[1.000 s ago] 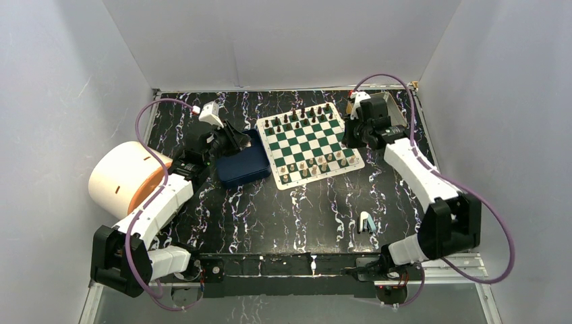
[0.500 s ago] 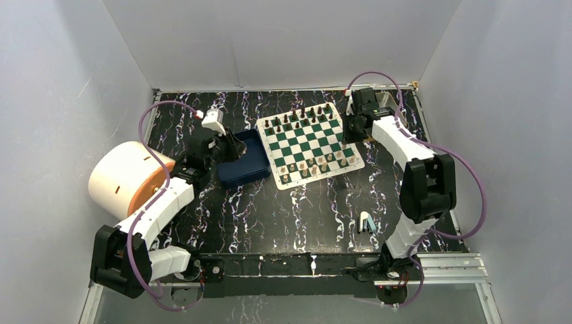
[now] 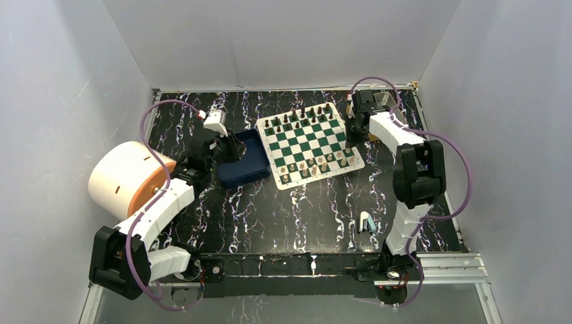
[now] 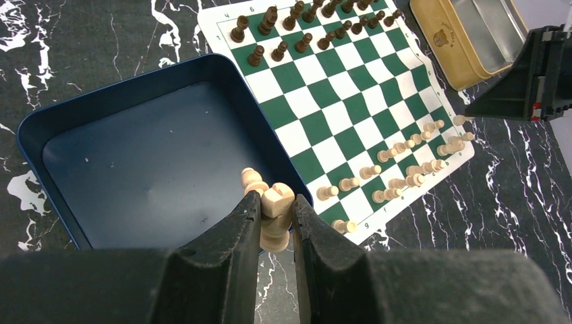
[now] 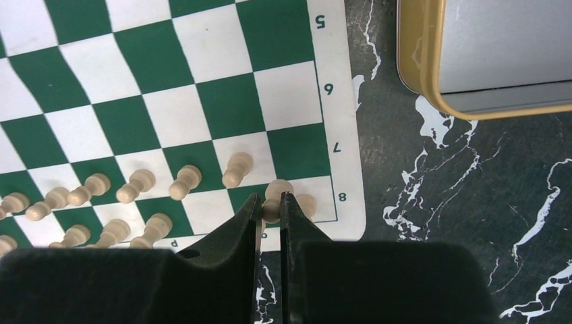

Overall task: Set up the chess pieces on the board
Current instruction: Place the chess piece on the chessboard.

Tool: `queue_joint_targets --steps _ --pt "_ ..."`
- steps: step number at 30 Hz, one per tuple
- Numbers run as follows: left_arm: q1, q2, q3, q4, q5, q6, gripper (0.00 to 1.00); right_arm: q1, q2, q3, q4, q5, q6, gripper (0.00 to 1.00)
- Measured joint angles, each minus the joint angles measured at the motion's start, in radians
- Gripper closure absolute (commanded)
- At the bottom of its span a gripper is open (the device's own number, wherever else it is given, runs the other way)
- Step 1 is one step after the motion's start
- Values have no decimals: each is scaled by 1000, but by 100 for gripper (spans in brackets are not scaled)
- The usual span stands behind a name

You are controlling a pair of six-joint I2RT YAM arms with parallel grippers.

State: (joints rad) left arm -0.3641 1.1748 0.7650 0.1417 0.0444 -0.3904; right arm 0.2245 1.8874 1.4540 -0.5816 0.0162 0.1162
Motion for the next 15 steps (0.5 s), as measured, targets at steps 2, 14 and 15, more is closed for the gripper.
queue_joint_targets --steps 2,14,15 --pt "-1 -3 0 -2 -3 5 100 -2 23 8 0 0 0 81" --pt "-5 -10 0 -13 -4 13 100 -5 61 31 1 1 1 80" --pt "-5 -11 0 -13 -4 13 100 -6 66 35 2 1 1 80"
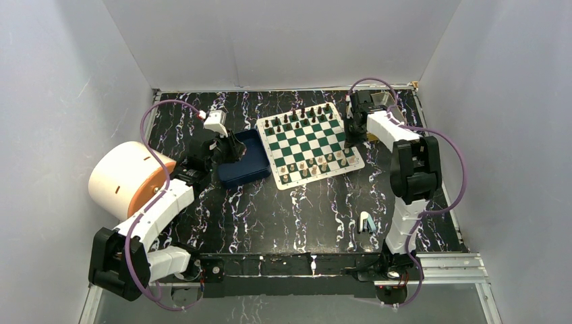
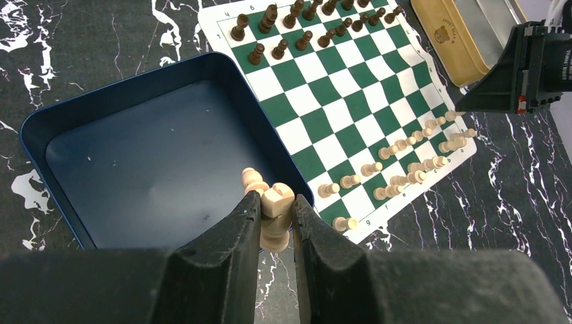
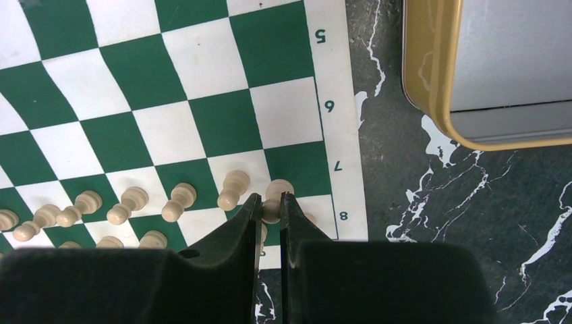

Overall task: Set up the chess pieces on the board
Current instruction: Place the chess piece on the chessboard.

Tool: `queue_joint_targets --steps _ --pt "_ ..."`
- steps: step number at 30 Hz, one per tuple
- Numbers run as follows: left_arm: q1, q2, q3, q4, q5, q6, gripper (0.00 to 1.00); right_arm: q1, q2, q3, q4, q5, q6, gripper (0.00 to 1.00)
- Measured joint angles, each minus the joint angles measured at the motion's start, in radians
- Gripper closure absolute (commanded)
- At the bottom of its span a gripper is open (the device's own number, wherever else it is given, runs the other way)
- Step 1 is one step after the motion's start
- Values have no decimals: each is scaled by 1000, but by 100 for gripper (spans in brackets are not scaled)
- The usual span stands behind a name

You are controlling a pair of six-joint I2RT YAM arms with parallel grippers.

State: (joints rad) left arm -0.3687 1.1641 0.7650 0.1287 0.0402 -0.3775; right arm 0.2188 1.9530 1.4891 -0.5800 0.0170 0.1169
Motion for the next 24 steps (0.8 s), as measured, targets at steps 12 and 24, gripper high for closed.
queue_joint_targets --steps 12,24 --pt "-1 -1 0 -3 0 0 100 -1 36 2 4 11 2 80" --pt "-1 -1 0 -3 0 0 100 -3 36 2 6 29 5 75"
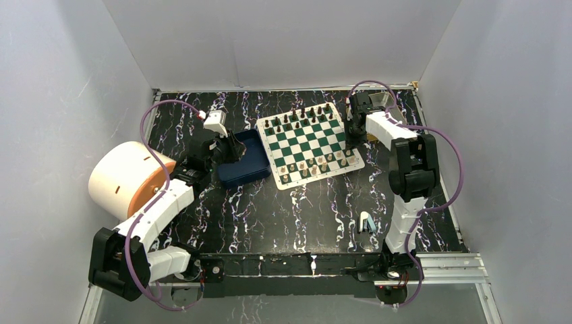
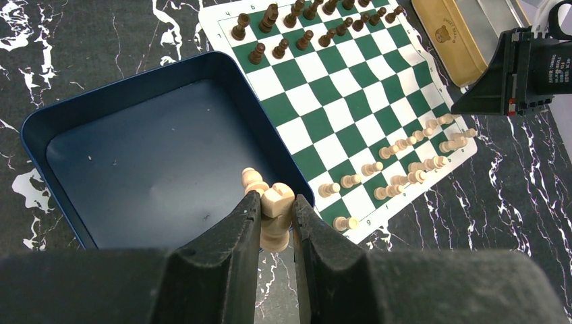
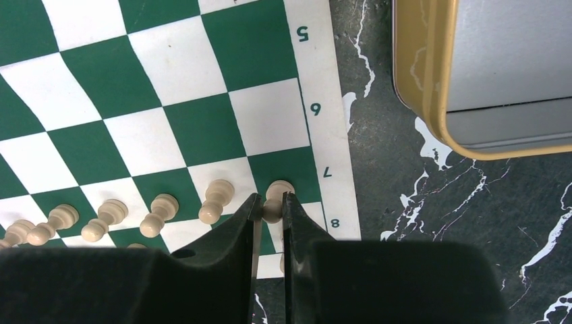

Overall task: Set up the chess pieces on the board
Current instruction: Place the chess piece on the chessboard.

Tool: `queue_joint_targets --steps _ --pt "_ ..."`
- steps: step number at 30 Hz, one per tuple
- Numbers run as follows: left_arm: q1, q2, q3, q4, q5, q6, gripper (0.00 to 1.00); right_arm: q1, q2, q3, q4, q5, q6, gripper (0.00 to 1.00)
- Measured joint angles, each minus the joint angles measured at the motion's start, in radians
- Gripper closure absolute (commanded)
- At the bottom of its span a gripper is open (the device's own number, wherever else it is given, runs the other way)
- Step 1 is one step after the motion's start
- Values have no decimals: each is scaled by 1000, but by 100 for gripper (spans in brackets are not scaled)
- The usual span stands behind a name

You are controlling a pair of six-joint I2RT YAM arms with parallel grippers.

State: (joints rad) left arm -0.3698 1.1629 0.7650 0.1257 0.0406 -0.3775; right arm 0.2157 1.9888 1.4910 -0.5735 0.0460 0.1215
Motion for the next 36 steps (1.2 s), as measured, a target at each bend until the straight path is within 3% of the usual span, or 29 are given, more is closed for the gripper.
queue_joint_targets --steps 10,24,27,31,36 --pt "0 0 0 0 0 0 100 -3 1 0 0 1 7 64" --pt "0 0 4 -8 4 -27 100 -6 -37 24 -28 -41 29 57" --pt "0 2 27 -35 16 -57 100 -6 -101 12 3 -134 39 56" --pt "0 4 77 -40 73 -113 100 -6 -252 -113 178 -328 59 55" --pt "0 4 87 27 193 -157 100 -4 -378 -262 428 -568 193 45"
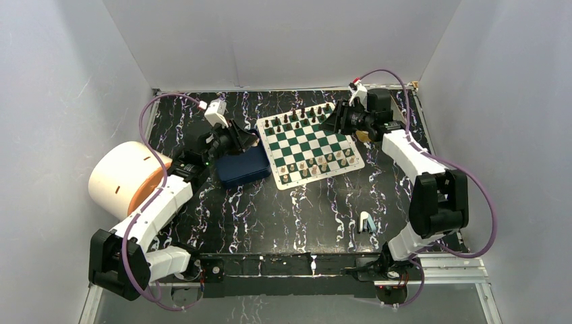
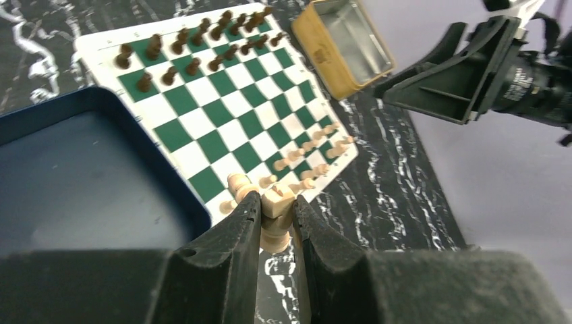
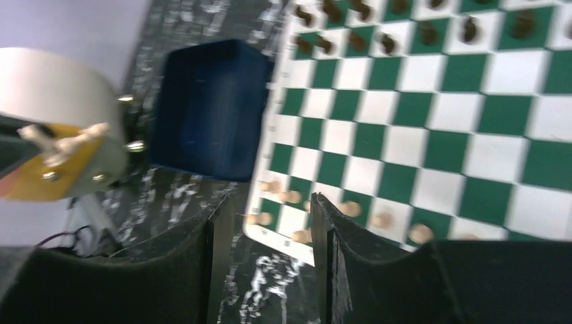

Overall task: Set up the chess pieces on the board
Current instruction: Place the chess piece on the chessboard, then place the chess piece at the center of the board.

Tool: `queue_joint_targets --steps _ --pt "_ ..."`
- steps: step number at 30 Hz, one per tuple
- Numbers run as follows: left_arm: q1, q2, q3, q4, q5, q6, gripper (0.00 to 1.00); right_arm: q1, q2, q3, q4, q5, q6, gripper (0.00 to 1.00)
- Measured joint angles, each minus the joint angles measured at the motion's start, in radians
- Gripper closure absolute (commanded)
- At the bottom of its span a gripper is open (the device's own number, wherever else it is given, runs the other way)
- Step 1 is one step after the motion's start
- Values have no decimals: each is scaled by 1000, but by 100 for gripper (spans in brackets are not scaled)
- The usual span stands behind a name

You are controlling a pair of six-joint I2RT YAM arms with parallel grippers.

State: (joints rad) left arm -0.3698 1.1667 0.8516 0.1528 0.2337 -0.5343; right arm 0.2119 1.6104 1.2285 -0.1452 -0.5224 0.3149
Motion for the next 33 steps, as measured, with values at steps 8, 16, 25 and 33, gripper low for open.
queue_joint_targets --steps 8,16,25,33 --pt "0 -4 -18 156 151 -54 100 37 -89 -211 476 -220 409 29" --pt "0 2 -40 319 258 -155 100 197 -76 -288 883 -274 735 24" --pt "0 5 -18 318 261 -262 100 255 -33 -348 1176 -238 754 32" --pt "0 5 6 311 159 -552 100 325 -93 -462 1221 -110 187 29"
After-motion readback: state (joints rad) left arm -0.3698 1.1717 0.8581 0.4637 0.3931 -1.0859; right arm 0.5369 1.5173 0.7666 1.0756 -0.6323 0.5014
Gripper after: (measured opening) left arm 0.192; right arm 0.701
